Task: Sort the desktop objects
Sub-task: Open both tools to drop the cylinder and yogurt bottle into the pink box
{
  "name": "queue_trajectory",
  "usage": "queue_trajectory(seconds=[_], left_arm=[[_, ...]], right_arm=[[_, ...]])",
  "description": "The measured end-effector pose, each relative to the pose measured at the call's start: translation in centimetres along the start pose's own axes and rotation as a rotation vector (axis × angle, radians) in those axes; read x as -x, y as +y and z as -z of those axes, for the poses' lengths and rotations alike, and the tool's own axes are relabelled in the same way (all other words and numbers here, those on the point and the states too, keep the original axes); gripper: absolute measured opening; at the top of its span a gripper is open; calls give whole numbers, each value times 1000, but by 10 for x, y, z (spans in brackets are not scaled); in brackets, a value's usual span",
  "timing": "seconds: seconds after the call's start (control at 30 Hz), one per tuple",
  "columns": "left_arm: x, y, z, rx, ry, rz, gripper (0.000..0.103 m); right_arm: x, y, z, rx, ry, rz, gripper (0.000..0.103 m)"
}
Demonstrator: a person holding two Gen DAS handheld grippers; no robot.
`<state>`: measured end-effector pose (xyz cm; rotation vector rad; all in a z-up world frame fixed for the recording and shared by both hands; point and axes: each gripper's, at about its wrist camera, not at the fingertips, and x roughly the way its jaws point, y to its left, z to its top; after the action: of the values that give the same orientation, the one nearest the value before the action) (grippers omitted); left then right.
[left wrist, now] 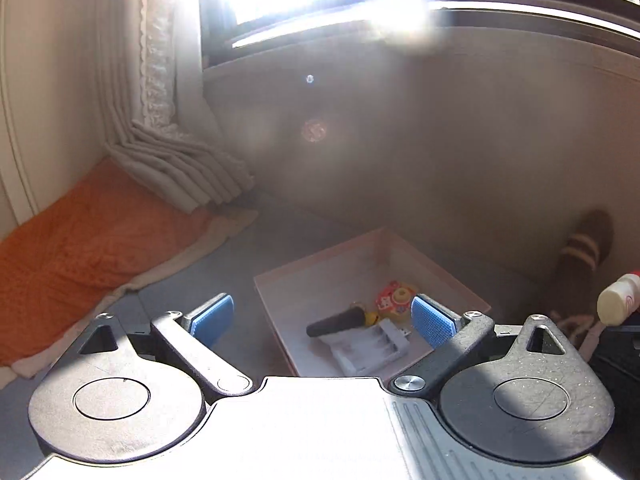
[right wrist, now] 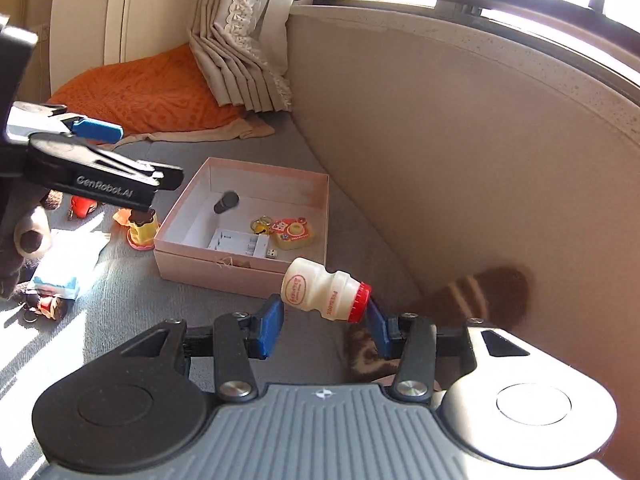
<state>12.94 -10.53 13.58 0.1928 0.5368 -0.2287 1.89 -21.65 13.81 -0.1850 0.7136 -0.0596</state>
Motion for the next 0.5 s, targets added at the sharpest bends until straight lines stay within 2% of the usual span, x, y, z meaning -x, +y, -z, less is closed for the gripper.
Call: queue_trajectory(seconds=[0.1, 0.17, 0.27, 0.4, 0.43, 0.47, 0.5], left_arm=[[17, 11, 46, 30, 90, 22, 99], [27, 19, 77, 50, 151, 38, 100], [44, 36, 126, 93, 243, 10, 100], [63, 60, 164, 236, 299, -16, 100], [66, 64, 169, 259, 302, -20, 101], [68, 67, 173, 270, 305, -24, 101], [70, 70, 177, 278, 309, -35, 101]], right_arm=[[-8, 4, 2, 2, 43, -14, 45], [-16, 13, -3, 25, 70, -53, 45], [-33, 33, -18, 91, 73, -125, 45], [-78, 63, -56, 146, 40, -79, 45], [-90, 68, -70, 135, 16, -71, 48], [-108, 71, -87, 114, 6, -66, 56], [-121, 74, -100, 87, 6, -44, 58]])
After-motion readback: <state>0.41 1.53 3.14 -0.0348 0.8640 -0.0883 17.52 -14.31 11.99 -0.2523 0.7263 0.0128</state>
